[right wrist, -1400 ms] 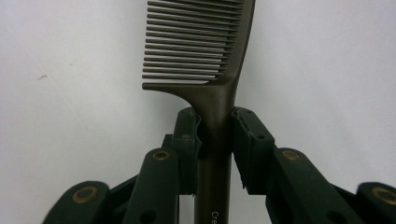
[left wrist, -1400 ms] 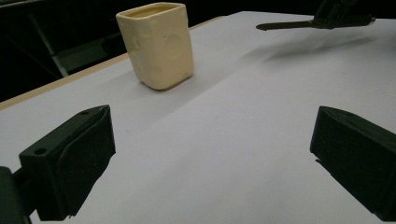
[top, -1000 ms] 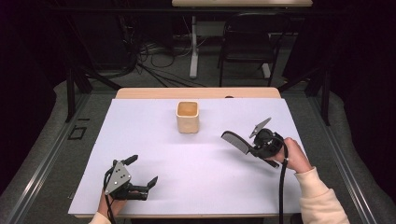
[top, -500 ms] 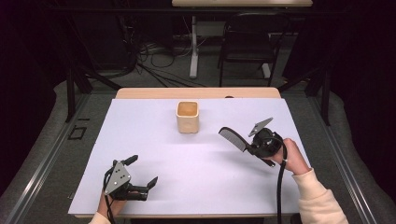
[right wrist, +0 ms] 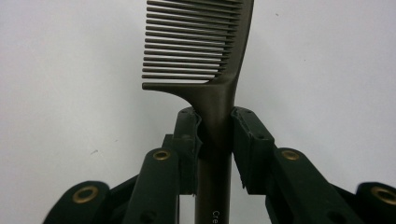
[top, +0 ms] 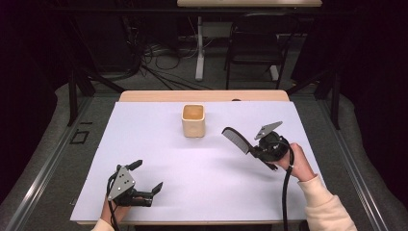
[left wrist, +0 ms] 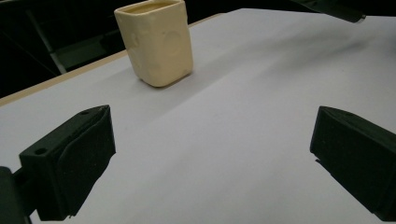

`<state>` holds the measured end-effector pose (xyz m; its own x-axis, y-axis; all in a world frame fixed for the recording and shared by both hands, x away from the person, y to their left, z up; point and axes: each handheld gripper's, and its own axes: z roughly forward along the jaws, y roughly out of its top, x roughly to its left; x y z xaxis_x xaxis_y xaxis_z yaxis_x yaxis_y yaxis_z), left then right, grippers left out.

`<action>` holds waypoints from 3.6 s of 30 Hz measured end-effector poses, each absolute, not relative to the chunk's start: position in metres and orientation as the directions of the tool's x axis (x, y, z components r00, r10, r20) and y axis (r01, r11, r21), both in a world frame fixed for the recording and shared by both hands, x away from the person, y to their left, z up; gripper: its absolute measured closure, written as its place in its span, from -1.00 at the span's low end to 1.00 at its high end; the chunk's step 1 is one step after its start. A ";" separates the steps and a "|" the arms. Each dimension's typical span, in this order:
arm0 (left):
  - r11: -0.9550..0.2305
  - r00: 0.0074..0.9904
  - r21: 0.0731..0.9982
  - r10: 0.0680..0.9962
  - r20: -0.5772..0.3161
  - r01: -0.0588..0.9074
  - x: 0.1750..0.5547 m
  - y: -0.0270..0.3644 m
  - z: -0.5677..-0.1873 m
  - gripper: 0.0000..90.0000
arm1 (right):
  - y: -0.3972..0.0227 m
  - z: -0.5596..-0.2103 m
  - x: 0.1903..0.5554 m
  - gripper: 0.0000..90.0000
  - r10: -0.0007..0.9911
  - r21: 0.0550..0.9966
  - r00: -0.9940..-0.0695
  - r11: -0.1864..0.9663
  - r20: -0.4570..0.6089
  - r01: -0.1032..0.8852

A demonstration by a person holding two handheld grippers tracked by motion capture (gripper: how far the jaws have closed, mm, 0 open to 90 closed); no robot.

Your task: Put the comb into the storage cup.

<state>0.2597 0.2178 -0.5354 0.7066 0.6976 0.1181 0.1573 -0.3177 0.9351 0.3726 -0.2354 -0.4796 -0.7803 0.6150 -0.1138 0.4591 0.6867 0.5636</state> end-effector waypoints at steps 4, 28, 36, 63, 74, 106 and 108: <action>-0.308 0.701 0.939 0.703 0.117 0.152 0.260 0.218 -0.535 -1.00 | -0.234 -0.479 0.372 0.60 0.630 0.589 -0.769 0.666 -0.115 0.458; -0.310 0.696 0.938 0.708 0.120 0.154 0.260 0.218 -0.535 -1.00 | -0.227 -0.484 0.374 0.60 0.667 0.706 -0.739 0.569 -0.096 0.422; -0.312 0.692 0.937 0.711 0.123 0.155 0.260 0.218 -0.535 -1.00 | -0.224 -0.483 0.374 0.60 0.676 0.735 -0.728 0.550 -0.114 0.396; -0.310 0.687 0.939 0.716 0.127 0.151 0.260 0.218 -0.535 -1.00 | -0.204 -0.485 0.375 0.60 0.685 0.781 -0.715 0.519 -0.136 0.348; -0.313 0.689 0.937 0.714 0.127 0.152 0.260 0.218 -0.535 -1.00 | -0.196 -0.485 0.377 0.60 0.696 0.808 -0.702 0.496 -0.150 0.319; -0.308 0.692 0.939 0.711 0.122 0.151 0.261 0.217 -0.535 -1.00 | -0.172 -0.471 0.399 0.60 0.695 0.845 -0.703 0.462 -0.154 0.271; -0.307 0.693 0.940 0.711 0.123 0.149 0.261 0.217 -0.535 -1.00 | -0.171 -0.470 0.401 0.60 0.691 0.843 -0.707 0.463 -0.152 0.272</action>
